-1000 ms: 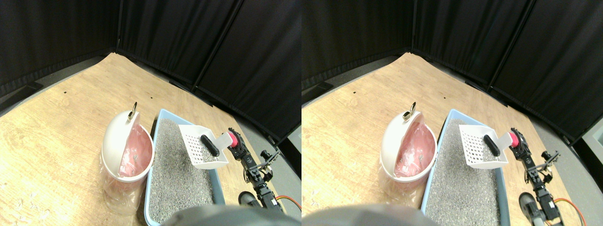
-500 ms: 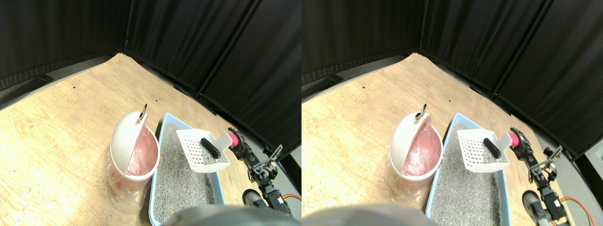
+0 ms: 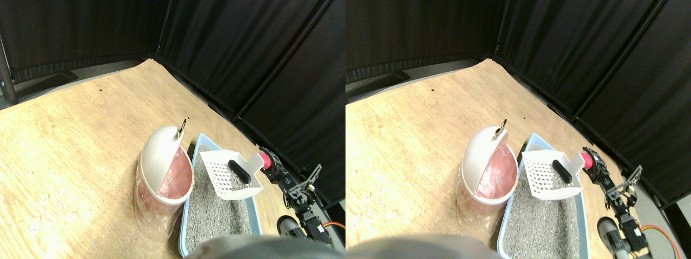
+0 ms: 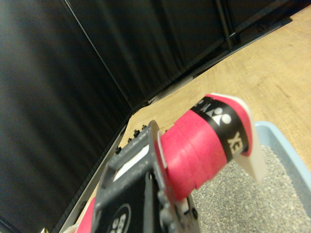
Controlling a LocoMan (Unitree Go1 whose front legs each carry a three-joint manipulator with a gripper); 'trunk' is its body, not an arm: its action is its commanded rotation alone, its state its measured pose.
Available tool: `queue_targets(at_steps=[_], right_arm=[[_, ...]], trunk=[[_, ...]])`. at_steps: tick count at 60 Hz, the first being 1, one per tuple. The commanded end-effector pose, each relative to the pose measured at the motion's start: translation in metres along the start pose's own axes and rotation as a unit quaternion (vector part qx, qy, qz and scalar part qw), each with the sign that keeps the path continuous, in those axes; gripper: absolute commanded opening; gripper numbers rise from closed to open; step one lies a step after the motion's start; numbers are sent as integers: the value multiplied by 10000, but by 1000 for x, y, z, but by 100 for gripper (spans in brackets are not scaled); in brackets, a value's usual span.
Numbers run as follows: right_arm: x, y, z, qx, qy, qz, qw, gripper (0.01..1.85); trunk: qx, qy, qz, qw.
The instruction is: Scoop (unimanual)
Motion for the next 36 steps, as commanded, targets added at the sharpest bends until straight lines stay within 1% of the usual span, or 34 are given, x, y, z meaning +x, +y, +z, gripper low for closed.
queue_targets(at_steps=[1, 9, 10, 15, 18, 20, 27, 31, 36], right_arm=[[3, 10, 4, 38, -168, 104, 9998, 6], [7, 16, 4, -161, -36, 87, 9998, 6], [9, 18, 3, -363, -6, 118, 9993, 6], [11, 21, 4, -563, 32, 202, 9982, 6], [12, 24, 5, -827, 132, 245, 9962, 6], [12, 25, 6, -891, 147, 275, 9955, 6], [13, 28, 8, -1080, 192, 295, 9935, 6], [15, 30, 11, -1253, 205, 487, 9907, 6], [15, 33, 13, -1412, 240, 529, 9883, 6]], trunk=[[-53, 85, 135, 9999], [-88, 79, 164, 9998], [-94, 81, 169, 9998], [-107, 79, 172, 9998], [-110, 74, 171, 9998], [-114, 61, 168, 9998], [-133, 58, 169, 9998], [-145, 55, 173, 9997], [-164, 45, 177, 9997]])
